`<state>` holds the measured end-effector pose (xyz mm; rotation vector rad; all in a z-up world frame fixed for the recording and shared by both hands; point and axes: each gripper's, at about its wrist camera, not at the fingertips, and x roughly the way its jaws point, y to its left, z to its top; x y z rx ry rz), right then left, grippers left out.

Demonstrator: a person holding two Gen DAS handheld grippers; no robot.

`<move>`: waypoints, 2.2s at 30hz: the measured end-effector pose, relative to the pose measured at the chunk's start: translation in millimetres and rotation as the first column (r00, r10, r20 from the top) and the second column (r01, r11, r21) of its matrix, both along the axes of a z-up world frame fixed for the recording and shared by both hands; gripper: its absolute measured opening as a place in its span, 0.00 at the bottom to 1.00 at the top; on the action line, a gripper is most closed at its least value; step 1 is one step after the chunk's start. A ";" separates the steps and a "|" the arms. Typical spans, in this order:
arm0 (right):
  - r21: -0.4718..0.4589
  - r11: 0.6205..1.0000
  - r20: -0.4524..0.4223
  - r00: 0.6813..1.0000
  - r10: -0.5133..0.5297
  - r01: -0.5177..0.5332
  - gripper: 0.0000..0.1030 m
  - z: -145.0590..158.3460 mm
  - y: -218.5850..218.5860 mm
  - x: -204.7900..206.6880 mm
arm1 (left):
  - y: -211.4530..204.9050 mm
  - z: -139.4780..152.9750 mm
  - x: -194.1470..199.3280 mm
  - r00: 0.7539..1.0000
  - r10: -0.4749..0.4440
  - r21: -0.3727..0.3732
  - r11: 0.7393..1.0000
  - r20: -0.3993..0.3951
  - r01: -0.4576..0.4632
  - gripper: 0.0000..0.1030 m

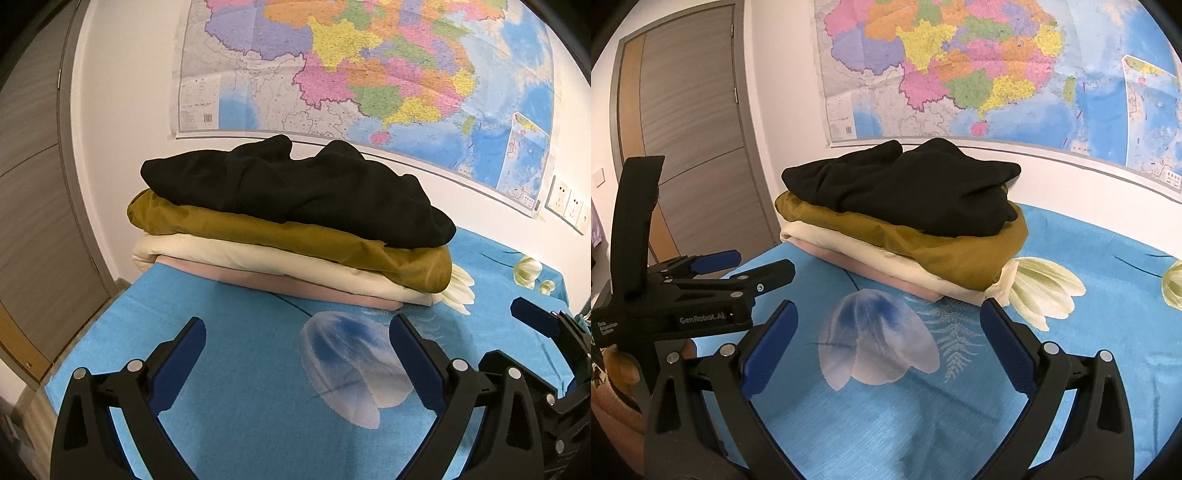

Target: Fold large clothes

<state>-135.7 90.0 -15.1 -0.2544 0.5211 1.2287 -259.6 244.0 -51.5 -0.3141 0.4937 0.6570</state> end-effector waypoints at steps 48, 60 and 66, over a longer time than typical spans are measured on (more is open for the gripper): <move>0.001 1.000 -0.031 1.000 -0.005 0.005 0.94 -4.9 -6.0 -8.2 | -13.7 -4.8 -2.6 1.000 -0.022 0.016 1.000 -0.021 0.022 0.93; -0.001 1.000 -0.040 0.999 -0.005 0.005 0.94 -6.1 -4.1 -6.7 | -12.6 -4.9 -2.3 1.000 -0.019 0.015 1.000 -0.023 0.020 0.93; 0.001 1.000 -0.038 0.999 -0.005 0.005 0.94 -6.7 -3.2 -6.9 | -11.6 -5.5 -1.5 1.000 -0.017 0.014 1.000 -0.025 0.018 0.93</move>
